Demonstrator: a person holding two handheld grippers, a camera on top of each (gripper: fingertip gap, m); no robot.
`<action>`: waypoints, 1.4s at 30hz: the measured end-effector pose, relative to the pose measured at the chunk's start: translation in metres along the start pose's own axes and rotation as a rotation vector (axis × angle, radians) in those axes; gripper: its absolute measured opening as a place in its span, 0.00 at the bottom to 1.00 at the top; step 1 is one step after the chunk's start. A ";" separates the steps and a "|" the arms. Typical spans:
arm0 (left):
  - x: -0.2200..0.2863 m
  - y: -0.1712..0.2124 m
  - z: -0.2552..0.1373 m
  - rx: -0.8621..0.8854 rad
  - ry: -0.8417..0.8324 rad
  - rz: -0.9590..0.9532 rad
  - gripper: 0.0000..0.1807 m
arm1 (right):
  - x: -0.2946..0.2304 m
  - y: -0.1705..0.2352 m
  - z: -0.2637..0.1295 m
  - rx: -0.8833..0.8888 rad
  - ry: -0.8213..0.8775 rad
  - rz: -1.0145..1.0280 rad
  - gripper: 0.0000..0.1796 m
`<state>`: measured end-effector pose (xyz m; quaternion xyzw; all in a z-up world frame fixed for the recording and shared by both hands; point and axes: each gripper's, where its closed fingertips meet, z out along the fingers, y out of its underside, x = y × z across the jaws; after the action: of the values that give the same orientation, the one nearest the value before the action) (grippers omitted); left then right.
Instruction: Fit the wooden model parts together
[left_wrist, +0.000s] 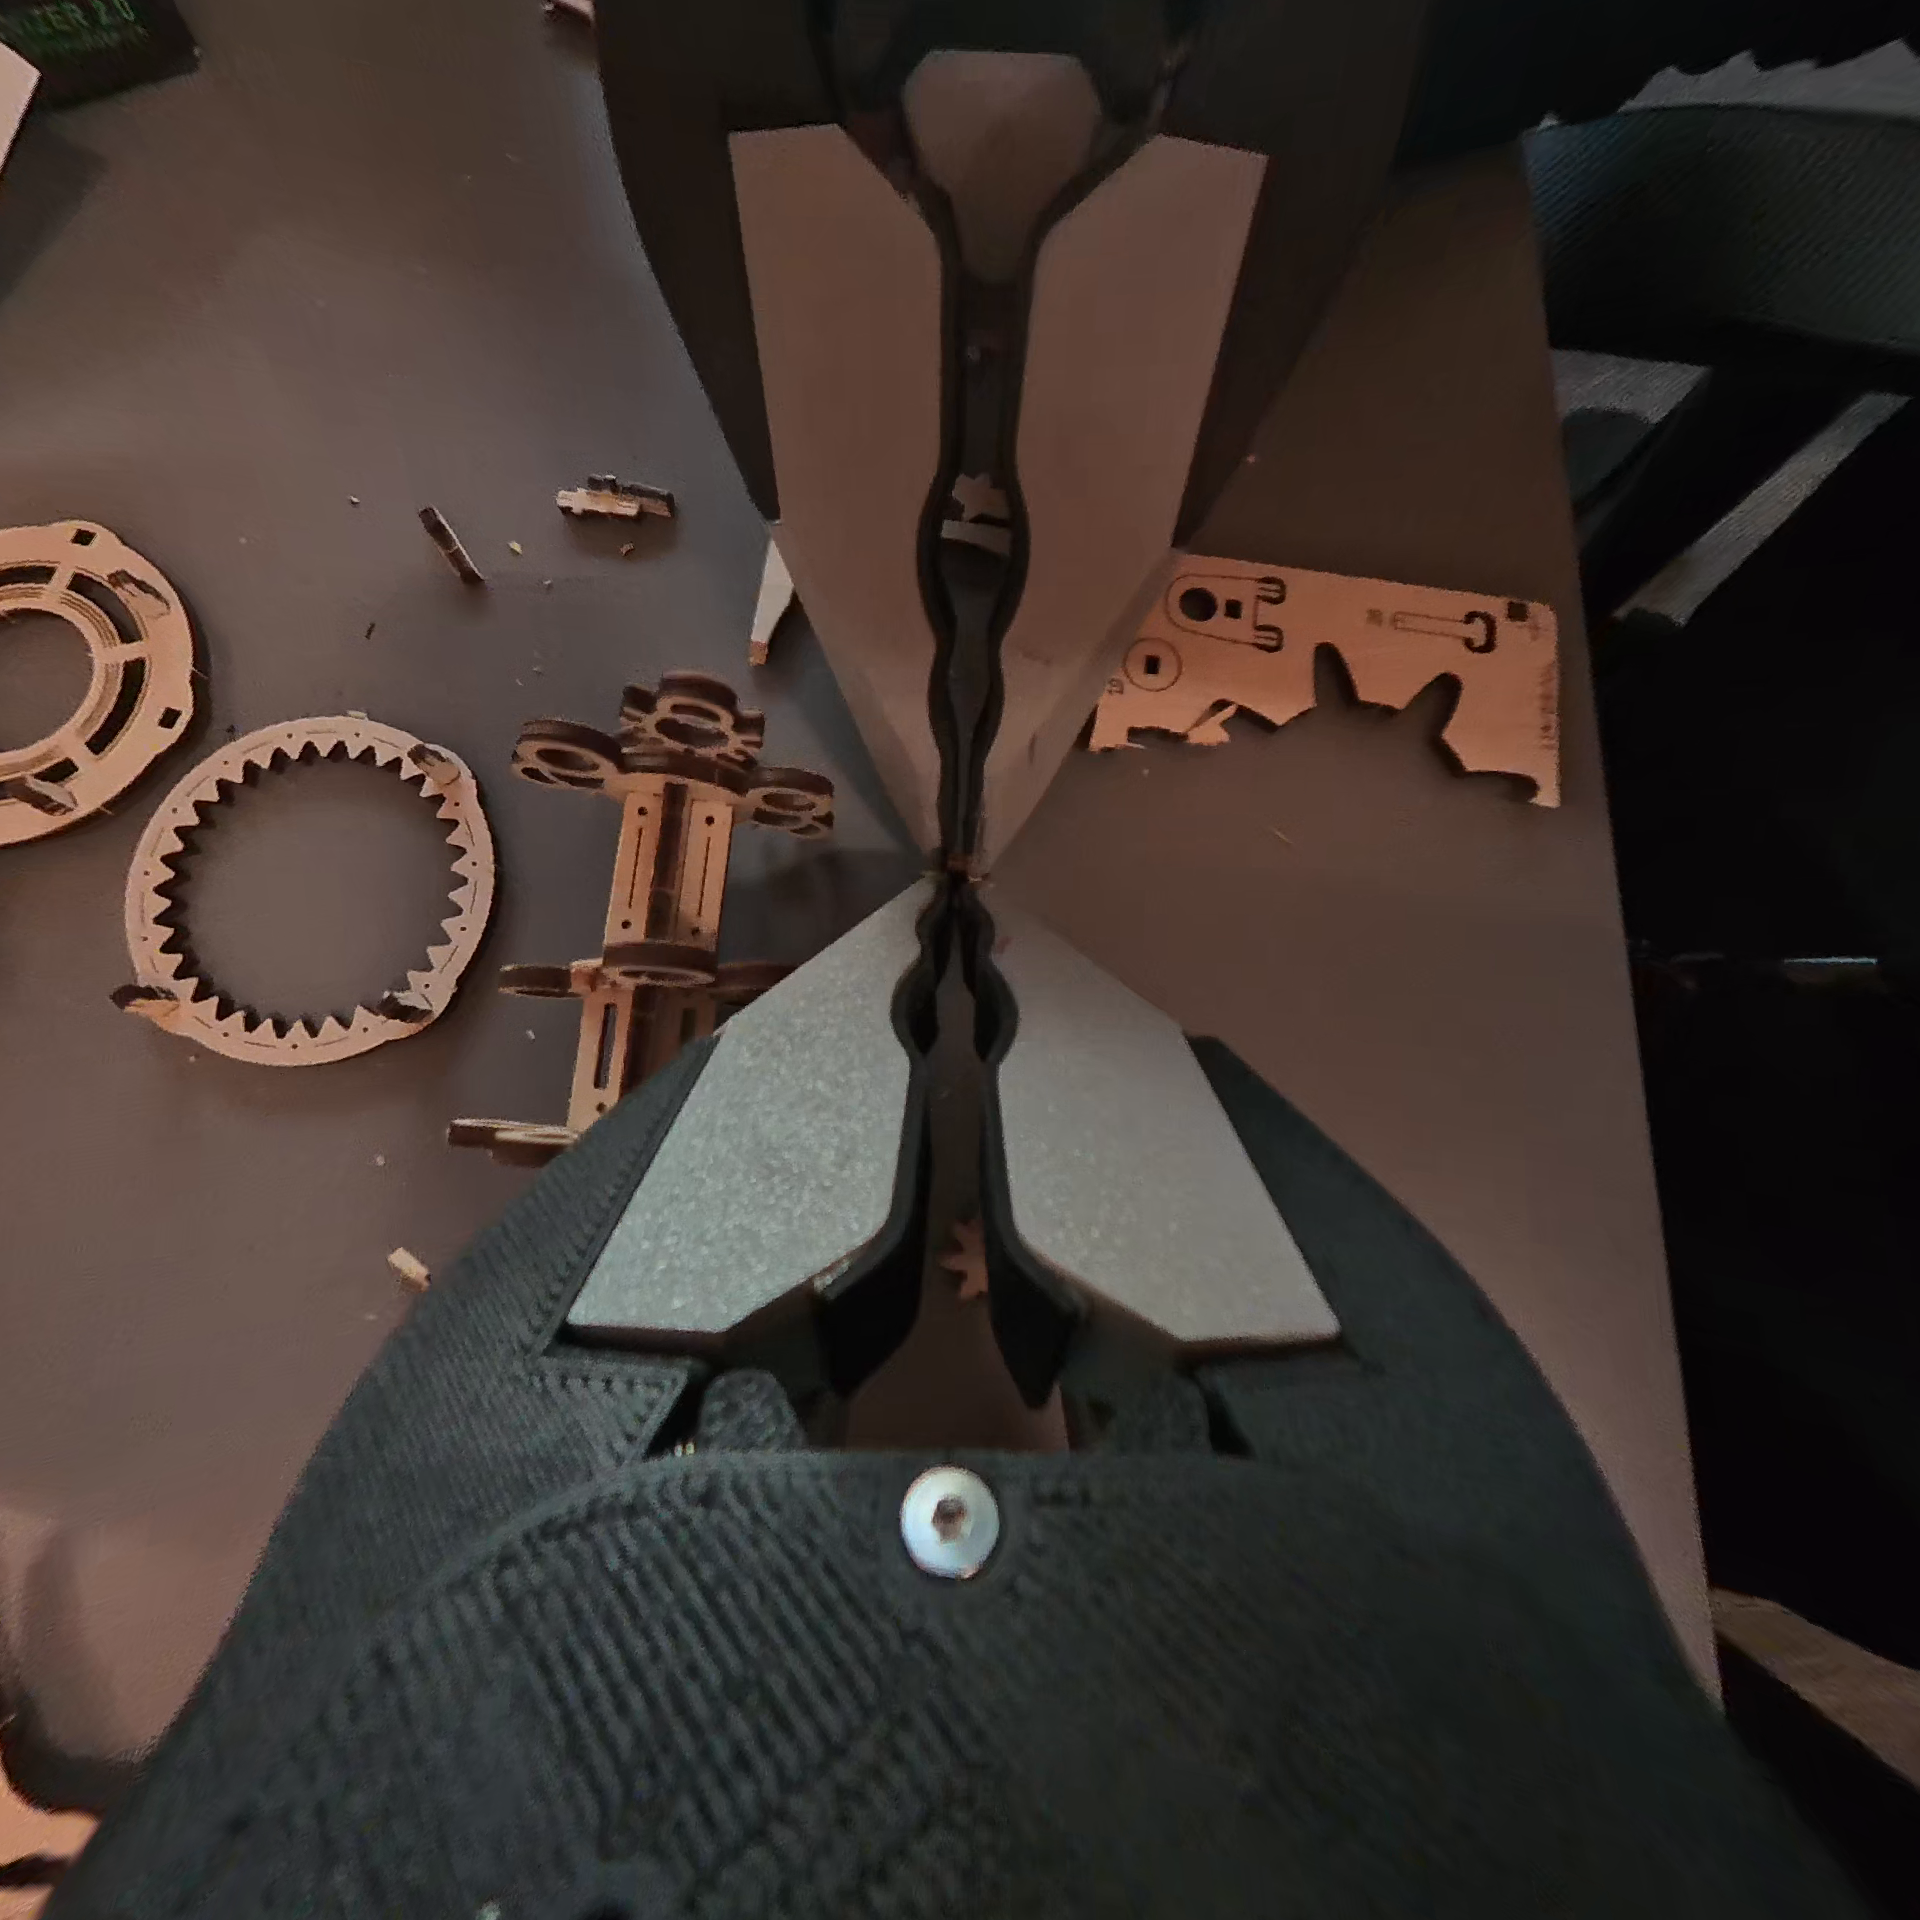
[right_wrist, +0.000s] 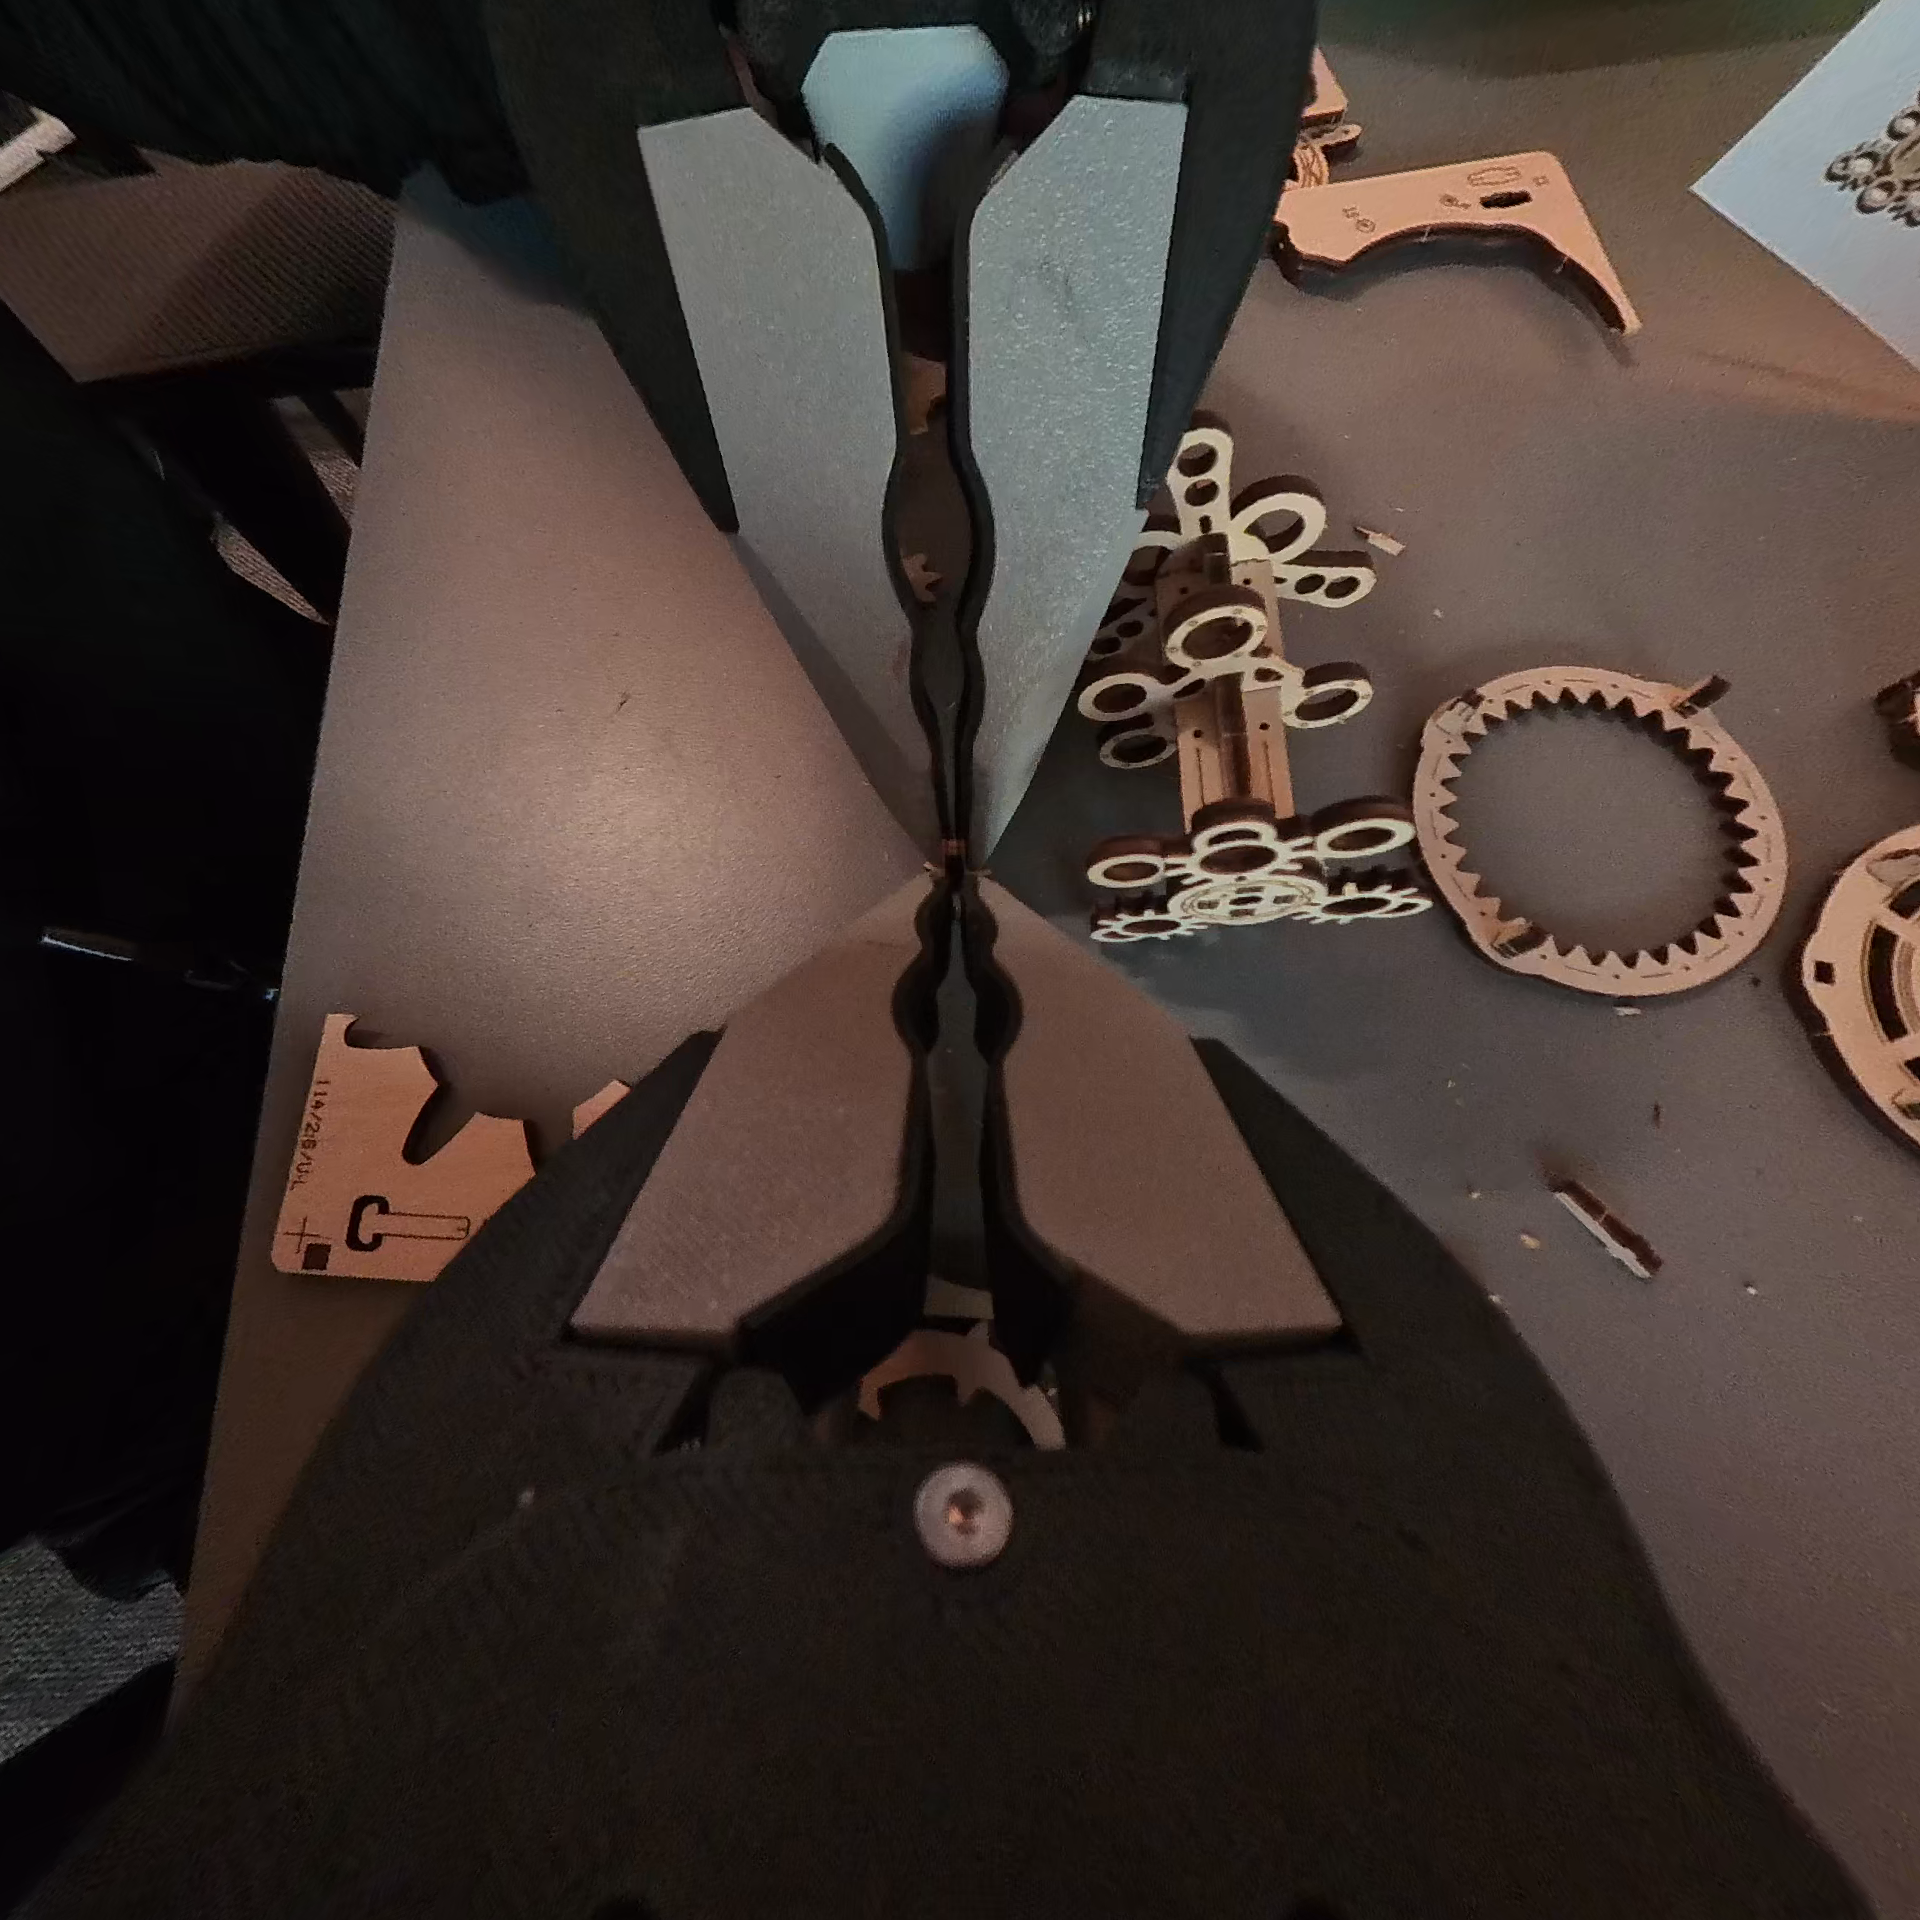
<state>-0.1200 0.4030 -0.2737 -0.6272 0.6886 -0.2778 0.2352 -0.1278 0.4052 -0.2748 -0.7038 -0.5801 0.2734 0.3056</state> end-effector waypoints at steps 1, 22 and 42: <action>0.000 0.000 0.000 -0.016 -0.005 0.009 0.00 | 0.000 0.000 0.000 -0.001 0.001 -0.006 0.01; 0.000 0.003 0.001 -0.168 0.028 -0.007 0.00 | 0.000 0.002 0.001 -0.230 -0.088 0.000 0.00; 0.000 0.004 0.001 -0.197 0.034 -0.026 0.00 | -0.001 0.000 -0.001 -0.080 -0.056 0.008 0.00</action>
<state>-0.1220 0.4028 -0.2768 -0.6512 0.7084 -0.2225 0.1569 -0.1271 0.4045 -0.2737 -0.7098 -0.5961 0.2709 0.2597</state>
